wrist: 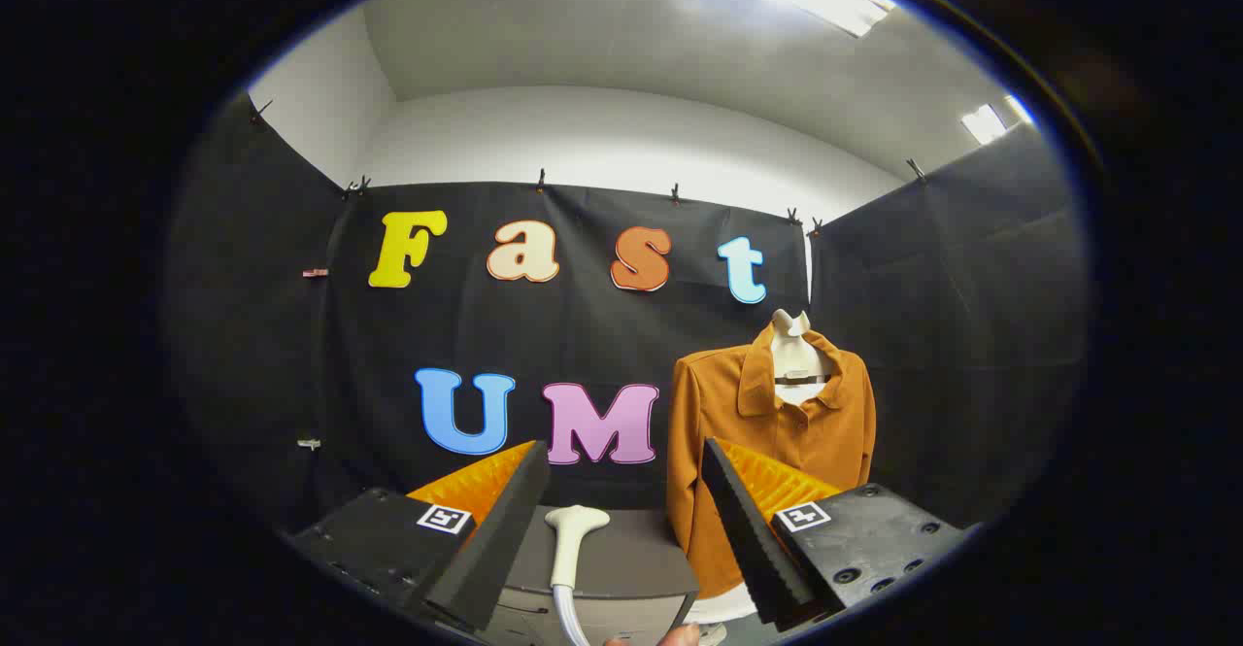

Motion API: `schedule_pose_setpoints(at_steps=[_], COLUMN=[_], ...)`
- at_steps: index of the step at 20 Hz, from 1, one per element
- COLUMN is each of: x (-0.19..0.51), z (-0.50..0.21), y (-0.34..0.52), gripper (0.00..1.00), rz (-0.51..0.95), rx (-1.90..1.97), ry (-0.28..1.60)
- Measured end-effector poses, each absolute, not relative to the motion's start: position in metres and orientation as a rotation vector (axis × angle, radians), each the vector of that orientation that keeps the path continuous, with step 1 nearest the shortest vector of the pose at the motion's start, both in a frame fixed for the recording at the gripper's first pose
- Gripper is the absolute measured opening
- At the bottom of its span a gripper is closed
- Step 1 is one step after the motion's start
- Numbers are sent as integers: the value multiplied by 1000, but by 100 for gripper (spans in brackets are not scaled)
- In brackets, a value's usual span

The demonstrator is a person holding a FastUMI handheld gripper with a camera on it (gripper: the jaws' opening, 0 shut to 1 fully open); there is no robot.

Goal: Iron the clothes twice with a garment steamer, once on the left side and once on the right side.

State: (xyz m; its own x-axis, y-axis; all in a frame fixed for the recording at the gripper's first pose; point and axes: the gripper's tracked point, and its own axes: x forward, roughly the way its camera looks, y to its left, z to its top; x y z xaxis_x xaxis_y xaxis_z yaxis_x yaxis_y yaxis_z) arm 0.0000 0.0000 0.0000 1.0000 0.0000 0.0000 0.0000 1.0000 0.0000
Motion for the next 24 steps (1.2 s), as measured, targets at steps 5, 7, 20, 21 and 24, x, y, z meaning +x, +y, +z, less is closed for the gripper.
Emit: schedule_pose_setpoints(at_steps=[5, 7, 20, 21, 24], x=[-5, -6, -13, -11, 4], z=[-6, -3, -3, -8, -41], y=[-3, 0, 11, 14, 40], gripper=[98, 98, 98, 98, 98], rz=[-9, -3, -1, 5, 88], rx=[-14, -8, -10, -2, 24], ry=[21, 20, 18, 30, 136])
